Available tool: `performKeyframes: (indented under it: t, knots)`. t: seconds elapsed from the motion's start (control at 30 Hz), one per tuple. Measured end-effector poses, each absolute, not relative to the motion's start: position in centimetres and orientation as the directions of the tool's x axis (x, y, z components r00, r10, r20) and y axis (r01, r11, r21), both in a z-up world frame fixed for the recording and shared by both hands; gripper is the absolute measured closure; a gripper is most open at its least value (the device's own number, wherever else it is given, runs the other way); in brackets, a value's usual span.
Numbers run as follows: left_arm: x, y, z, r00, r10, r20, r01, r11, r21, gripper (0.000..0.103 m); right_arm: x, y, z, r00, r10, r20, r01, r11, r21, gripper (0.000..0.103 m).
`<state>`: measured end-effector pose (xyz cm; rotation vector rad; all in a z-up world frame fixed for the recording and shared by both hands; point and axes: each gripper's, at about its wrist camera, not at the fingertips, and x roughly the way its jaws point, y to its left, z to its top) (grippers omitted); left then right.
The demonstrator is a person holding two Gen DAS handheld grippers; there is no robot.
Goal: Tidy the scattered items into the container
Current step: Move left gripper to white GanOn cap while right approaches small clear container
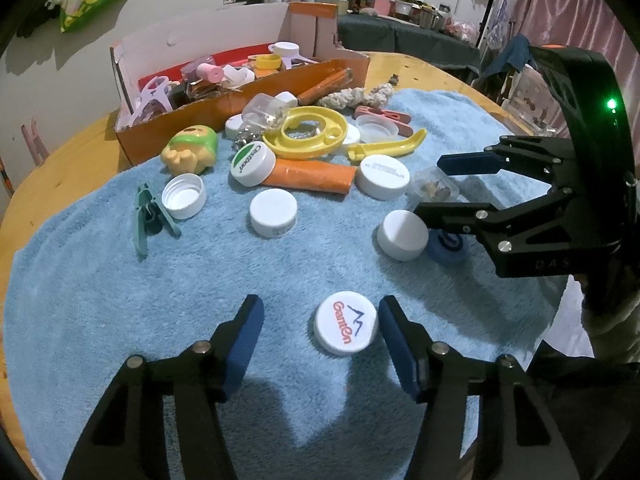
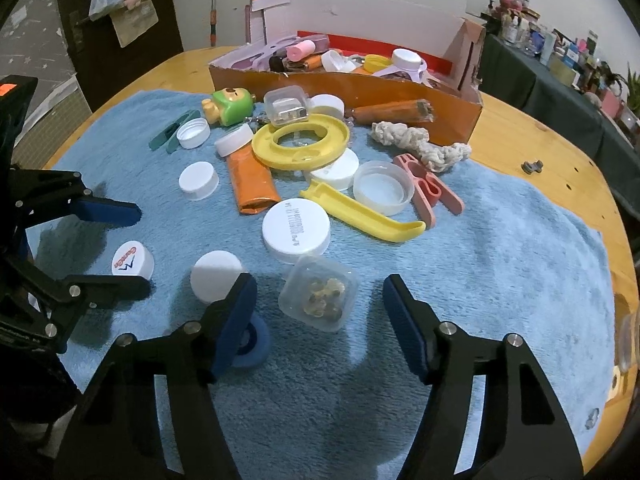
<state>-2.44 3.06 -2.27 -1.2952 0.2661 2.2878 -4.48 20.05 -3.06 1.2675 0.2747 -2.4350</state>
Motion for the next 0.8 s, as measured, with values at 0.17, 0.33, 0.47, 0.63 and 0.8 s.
performKeyframes:
  t: [0.17, 0.33, 0.47, 0.63, 0.8]
  knots:
    - [-2.39, 3.09, -2.28, -0.427, 0.322, -0.845, -0.511, -0.857, -0.069, 0.046, -4.41, 20.00, -3.09, -0.520, -0.245, -0.818, 0.423, -0.906, 0.002, 0.043]
    - [-2.24, 3.23, -2.24, -0.425, 0.329, -0.843, -0.516, -0.853, -0.074, 0.053, -4.28, 19.93, -3.06, -0.519, -0.250, -0.817, 0.429, -0.903, 0.004, 0.046]
    - [-2.14, 3.28, -2.21, -0.422, 0.334, -0.843, -0.517, -0.852, -0.079, 0.058, -4.22, 19.89, -3.07, -0.515, -0.256, -0.818, 0.436, -0.900, 0.007, 0.052]
    - [-2.12, 3.22, -2.10, -0.412, 0.353, -0.840, -0.516, -0.850, -0.105, 0.069, -4.35, 20.05, -3.14, -0.502, -0.268, -0.822, 0.434, -0.900, 0.028, 0.063]
    - [-2.19, 3.15, -2.05, -0.408, 0.365, -0.837, -0.506, -0.853, -0.125, 0.070, -4.26, 20.15, -3.08, -0.502, -0.270, -0.822, 0.433, -0.901, 0.031, 0.063]
